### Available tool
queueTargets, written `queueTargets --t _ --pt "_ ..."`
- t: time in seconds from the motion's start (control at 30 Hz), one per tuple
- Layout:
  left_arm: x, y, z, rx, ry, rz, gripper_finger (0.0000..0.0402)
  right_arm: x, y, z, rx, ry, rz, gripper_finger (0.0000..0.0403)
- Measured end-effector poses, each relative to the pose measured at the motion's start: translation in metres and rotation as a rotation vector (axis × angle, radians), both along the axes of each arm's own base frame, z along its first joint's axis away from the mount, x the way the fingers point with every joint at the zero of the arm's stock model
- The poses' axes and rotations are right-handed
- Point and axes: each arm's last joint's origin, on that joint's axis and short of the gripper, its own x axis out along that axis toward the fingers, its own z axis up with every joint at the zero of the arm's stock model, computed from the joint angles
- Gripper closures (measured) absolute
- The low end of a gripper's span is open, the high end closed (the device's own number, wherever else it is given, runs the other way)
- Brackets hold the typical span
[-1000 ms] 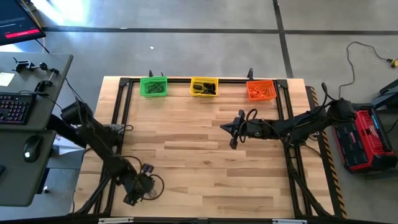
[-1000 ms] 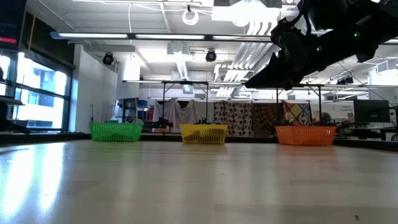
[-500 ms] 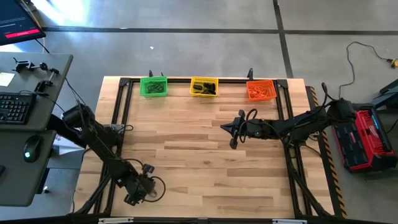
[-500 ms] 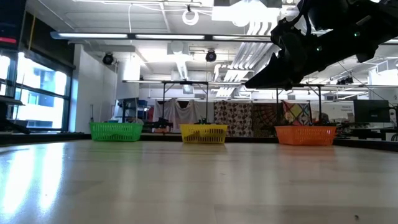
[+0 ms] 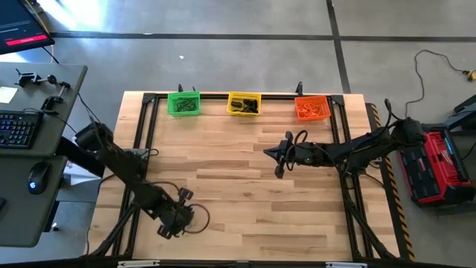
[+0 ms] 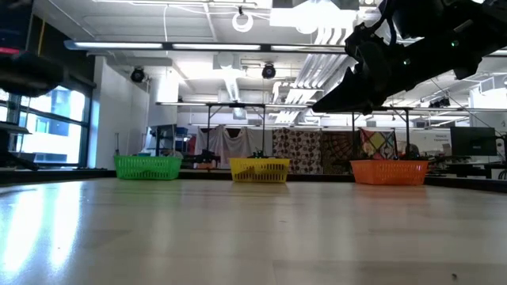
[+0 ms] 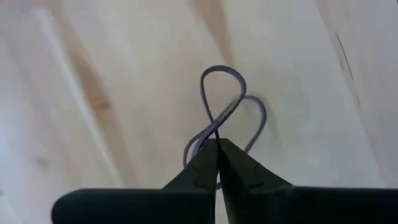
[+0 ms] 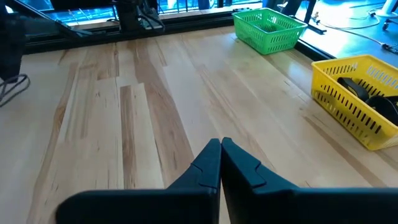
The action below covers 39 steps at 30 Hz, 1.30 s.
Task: Sort rubber bands into baskets
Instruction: Put the purple rubber band into the green bin
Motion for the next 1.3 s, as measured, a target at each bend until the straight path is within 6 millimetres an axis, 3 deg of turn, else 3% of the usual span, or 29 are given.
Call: queueTargets --t 0.4,0.8,1.3 --pt "0.022 0.071 0.048 -0.025 -0.108 0.166 0.0401 0.0 0.0 0.0 -0.001 0.0 0.001 0.0403" --pt "0.021 0.132 0.087 -0.048 -0.281 0.378 0.0401 0.0 0.0 0.0 -0.004 0.002 0.002 0.0403" --pt "0.02 0.184 0.097 -0.026 -0.334 0.602 0.0401 0.0 0.0 0.0 -0.004 0.002 0.002 0.0403"
